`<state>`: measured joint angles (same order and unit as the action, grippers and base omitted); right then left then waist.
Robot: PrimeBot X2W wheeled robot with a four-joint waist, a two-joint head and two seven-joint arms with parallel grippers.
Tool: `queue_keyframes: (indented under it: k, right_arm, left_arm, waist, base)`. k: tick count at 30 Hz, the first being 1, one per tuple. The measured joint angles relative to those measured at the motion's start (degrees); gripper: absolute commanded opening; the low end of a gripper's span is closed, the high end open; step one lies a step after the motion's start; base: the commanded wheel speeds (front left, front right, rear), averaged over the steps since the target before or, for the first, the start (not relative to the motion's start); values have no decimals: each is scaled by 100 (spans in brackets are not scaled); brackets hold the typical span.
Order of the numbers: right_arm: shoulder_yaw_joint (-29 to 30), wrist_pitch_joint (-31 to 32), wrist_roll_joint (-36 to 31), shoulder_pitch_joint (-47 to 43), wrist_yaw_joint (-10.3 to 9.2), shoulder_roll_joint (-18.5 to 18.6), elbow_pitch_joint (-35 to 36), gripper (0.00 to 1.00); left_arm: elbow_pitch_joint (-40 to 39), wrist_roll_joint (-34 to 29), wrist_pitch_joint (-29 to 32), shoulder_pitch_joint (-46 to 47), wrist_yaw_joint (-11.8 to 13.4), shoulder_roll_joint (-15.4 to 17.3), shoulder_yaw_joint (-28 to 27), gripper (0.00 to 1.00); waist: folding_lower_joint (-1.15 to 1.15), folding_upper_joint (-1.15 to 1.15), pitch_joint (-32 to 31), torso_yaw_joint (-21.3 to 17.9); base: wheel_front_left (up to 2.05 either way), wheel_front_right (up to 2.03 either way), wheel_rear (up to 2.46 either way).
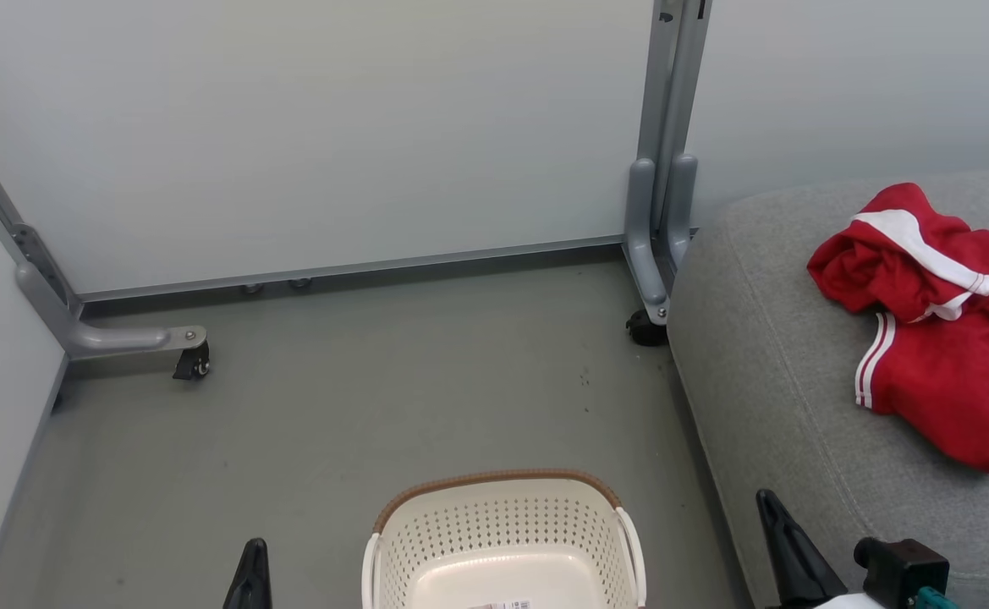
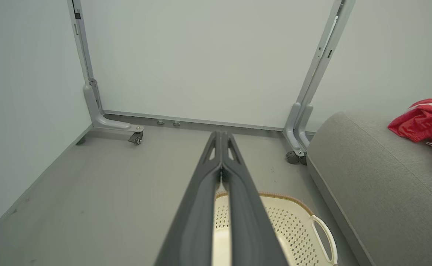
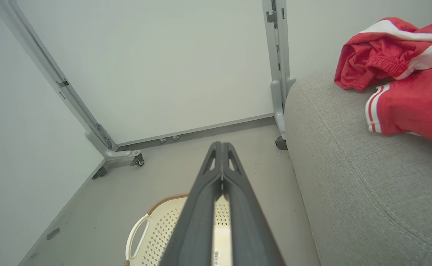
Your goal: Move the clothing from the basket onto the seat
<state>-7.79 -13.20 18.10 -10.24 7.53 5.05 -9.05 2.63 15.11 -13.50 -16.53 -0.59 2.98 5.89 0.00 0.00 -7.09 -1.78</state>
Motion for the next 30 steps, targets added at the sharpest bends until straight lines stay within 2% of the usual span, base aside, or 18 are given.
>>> queue_keyframes:
  k: [15,30]
  right_arm:
    - [188,316,1592,301,0,26,-112,0]
    - [374,612,2894,586,-1,30,-185,0]
  left_arm:
    - [299,1691,313,472,-145,81,-113,0]
    - [480,3053,589,839,-253,134,-242,0]
  waist:
    - [0,0,94,23]
    - [0,0,186,46]
  base:
    - [0,0,0]
    - [0,0,0]
